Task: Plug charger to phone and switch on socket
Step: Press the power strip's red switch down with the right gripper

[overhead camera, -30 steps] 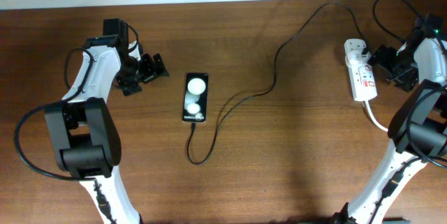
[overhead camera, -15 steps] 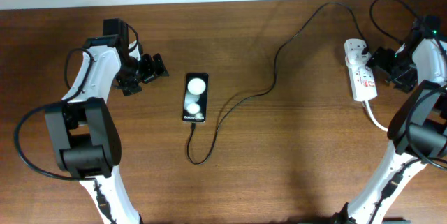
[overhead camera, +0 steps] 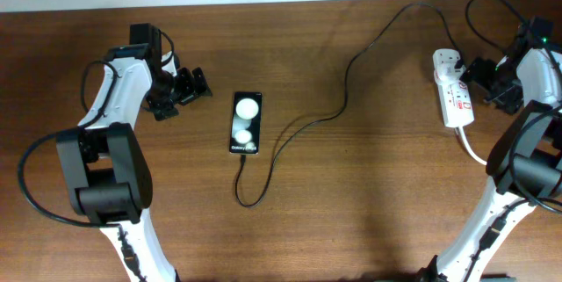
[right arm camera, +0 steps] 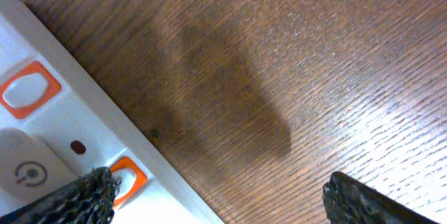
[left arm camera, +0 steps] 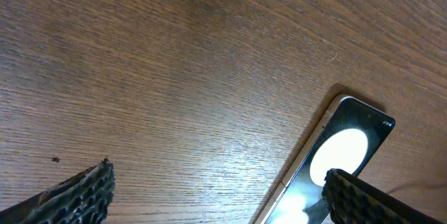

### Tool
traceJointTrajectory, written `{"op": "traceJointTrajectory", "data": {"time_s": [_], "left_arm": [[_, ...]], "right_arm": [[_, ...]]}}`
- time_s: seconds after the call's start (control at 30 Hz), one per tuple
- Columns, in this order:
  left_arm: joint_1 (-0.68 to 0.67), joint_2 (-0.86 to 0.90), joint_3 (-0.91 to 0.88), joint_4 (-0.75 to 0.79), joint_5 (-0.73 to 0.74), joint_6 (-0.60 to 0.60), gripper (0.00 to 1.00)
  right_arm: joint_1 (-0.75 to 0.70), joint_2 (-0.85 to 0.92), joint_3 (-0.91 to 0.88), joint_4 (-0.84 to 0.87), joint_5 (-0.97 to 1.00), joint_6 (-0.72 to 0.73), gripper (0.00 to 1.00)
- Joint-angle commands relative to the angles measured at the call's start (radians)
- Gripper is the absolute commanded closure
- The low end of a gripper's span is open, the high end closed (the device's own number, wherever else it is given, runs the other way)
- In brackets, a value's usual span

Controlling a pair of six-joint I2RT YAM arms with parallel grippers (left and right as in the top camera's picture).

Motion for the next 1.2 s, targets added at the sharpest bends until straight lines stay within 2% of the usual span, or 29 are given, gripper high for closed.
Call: {"op": "traceJointTrajectory", "data": {"time_s": [0.0,0.17,0.2,0.27,0.3,0.4,1.17], "left_arm": [[0.003,0.008,0.015,-0.001,0.010,0.005,0.01],[0.003,0.008,0.015,-0.001,0.010,0.005,0.01],[0.003,0.008,0.015,-0.001,0.010,0.005,0.01],[0.003,0.008,0.015,-0.001,0.010,0.005,0.01],[0.003,0.008,0.015,-0.001,0.010,0.005,0.01],[0.003,0.008,0.015,-0.001,0.010,0.005,0.01],[0.003,0.009,0.015,-0.001,0.010,0.005,0.01]], "right_arm": [[0.051,0.051,-0.043,-0.060,-0.116,-0.027,0.01],[0.051,0.051,-0.043,-0.068,-0.116,-0.028,0.01],[0.051,0.051,-0.043,-0.078,-0.116,-0.077,0.01],[0.050,0.050,-0.043,-0.122,-0.116,-0.264,0.01],[0.045,0.050,-0.043,-0.131,-0.111,-0.298,0.01],[0.035,0.050,-0.043,-0.130,-0.063,-0.297,0.01],[0.037,0.050,-0.043,-0.129,-0.063,-0.297,0.01]]}}
